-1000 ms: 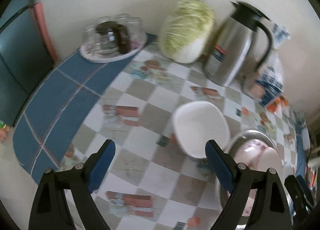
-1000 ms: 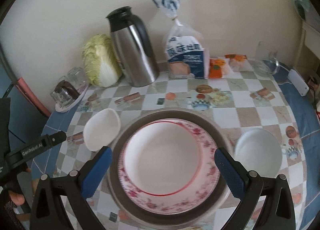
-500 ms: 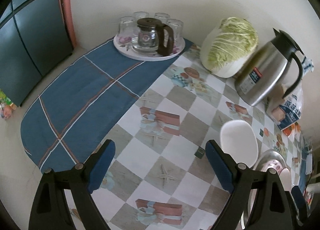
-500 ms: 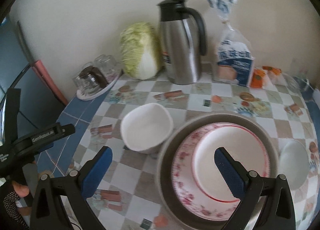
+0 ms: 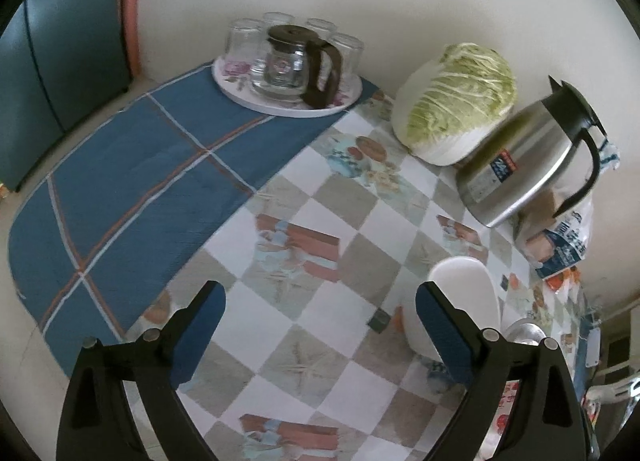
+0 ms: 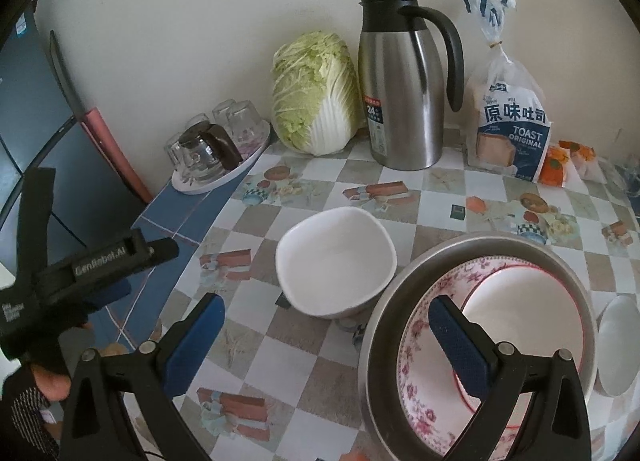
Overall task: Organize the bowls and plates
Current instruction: 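Move both tools toward the white square bowl on the table, then close the left tool on the white square bowl rim while the right tool grips it too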
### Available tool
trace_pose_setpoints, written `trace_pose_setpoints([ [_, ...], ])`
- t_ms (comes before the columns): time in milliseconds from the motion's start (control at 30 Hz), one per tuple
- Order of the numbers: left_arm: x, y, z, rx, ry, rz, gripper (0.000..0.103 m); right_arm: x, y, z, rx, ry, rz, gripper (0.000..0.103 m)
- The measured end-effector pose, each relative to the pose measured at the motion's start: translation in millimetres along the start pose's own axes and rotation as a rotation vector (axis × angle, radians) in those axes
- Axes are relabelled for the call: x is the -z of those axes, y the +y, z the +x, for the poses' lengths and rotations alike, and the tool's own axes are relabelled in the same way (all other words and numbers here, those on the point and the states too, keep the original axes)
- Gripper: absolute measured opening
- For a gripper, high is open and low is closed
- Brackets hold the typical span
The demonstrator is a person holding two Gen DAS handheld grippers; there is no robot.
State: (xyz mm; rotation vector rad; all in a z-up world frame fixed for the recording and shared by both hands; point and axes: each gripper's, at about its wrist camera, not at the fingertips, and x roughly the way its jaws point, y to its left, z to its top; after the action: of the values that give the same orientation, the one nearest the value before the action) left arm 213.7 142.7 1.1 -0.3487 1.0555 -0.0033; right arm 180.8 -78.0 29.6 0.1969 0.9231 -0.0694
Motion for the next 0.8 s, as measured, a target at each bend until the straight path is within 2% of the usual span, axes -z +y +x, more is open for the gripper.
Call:
trace_pose_setpoints([
  [100, 0, -6, 5, 0.035, -0.011, -0.005, 0.096, -9, -5, 4, 0.034, -0.002, 0.004, 0.103],
  [367, 0, -21, 24, 0.084, -0.029, -0.001, 0.096, -37, -15, 13, 0.043, 0.015, 0.03, 0.103],
  [500, -1, -24, 34, 0.111, -0.009, -0.009, 0.096, -45, -22, 23, 0.053, 0.038, 0.066, 0.102],
  [633, -2, -25, 41, 0.15, 0.019, -0.027, 0.096, -48, -30, 38, 0.066, 0.08, 0.098, 0.091],
  [800, -4, -27, 41, 0.095, -0.025, -0.019, 0.096, -53, -36, 51, 0.102, 0.115, 0.101, 0.078],
])
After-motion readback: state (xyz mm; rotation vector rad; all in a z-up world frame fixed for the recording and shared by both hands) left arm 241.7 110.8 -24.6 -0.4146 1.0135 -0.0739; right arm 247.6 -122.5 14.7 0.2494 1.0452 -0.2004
